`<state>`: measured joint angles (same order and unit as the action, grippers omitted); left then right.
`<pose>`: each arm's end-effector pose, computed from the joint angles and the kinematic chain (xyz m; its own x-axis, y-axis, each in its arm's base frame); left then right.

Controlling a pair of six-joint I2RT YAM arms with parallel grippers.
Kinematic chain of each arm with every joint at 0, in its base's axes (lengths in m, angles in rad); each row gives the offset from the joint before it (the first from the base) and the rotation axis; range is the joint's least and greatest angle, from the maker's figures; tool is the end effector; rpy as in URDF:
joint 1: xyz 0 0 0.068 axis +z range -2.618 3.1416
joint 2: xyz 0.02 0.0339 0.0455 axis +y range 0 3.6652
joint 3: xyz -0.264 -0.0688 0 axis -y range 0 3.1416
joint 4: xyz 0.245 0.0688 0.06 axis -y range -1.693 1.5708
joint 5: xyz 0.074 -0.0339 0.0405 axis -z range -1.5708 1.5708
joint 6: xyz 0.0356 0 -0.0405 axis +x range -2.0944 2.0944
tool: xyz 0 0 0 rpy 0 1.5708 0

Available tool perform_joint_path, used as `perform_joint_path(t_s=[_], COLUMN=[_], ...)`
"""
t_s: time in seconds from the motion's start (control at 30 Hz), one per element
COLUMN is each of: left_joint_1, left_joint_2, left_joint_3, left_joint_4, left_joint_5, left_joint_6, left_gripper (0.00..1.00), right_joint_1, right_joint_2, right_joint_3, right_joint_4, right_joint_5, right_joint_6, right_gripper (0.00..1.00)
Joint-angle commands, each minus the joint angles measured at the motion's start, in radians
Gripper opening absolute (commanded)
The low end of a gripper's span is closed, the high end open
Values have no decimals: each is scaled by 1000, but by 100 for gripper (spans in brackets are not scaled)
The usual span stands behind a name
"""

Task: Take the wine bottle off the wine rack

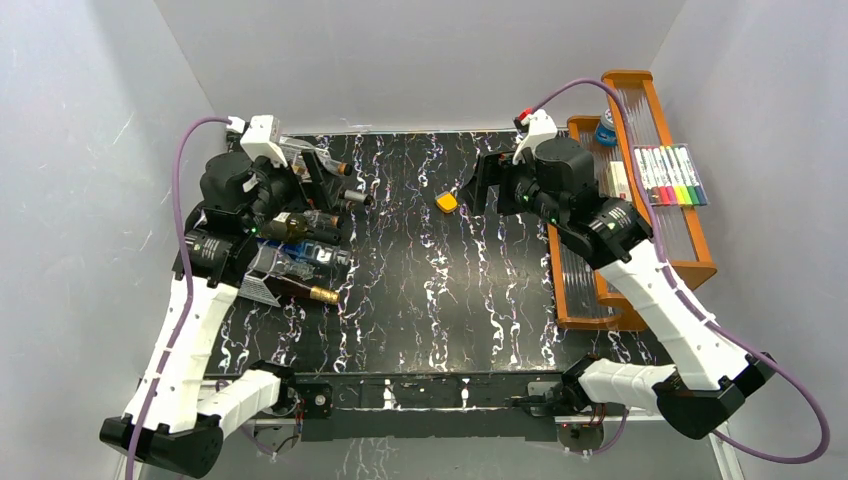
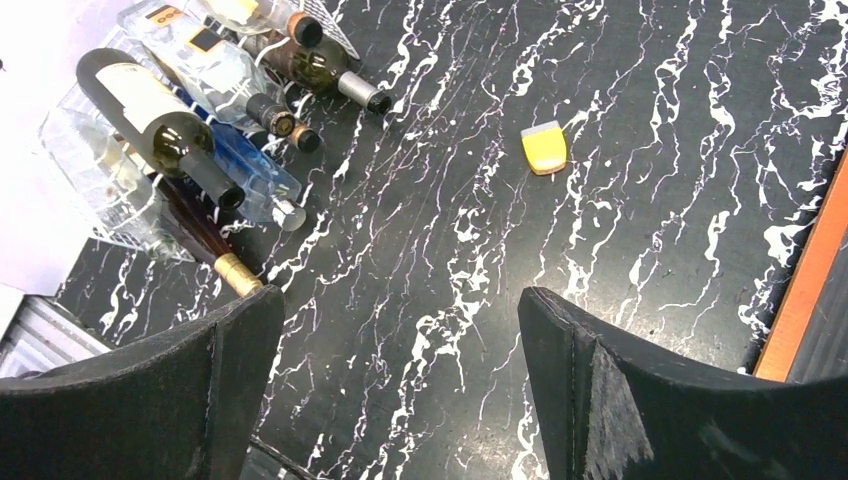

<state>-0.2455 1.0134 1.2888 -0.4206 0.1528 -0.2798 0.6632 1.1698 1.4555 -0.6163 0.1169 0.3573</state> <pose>0.2003 -0.0558 0.4461 -0.2416 -0.2209 -0.9449 0.3325 0.8960 -0.2944 0.1905 0.1436 0.4477 -0.4231 0.1103 -0.8994 -0.4019 0.8667 0.2953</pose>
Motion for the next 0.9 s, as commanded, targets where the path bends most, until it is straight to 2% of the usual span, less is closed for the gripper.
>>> perform_joint_path(t_s=[0.0,0.43,0.53,0.7,0.87], left_joint_1=[-3,-2,-3,-3,-2], left_joint_2=[-29,-65,-50,-28,-41], left_joint_3=[9,25,40,50,59], left_joint_4=[-35,-67,-69,-70,-77], left_joint_5=[7,34,40,47,23], left_joint_6=[5,-44,-51,-65,-69], left_gripper=[98,98,98,98,98], right_joint_1=[3,3,3,24,131], right_joint_2=[-41,-41,-2,110,218], right_joint_3=[-4,-163,-191,-195,-202], right_joint_4=[71,226,279,380,487], right_joint_5=[-16,-11,-49,-210,-211], right_joint_6=[26,-60,-17,78,110], right_gripper=[98,98,98,98,98])
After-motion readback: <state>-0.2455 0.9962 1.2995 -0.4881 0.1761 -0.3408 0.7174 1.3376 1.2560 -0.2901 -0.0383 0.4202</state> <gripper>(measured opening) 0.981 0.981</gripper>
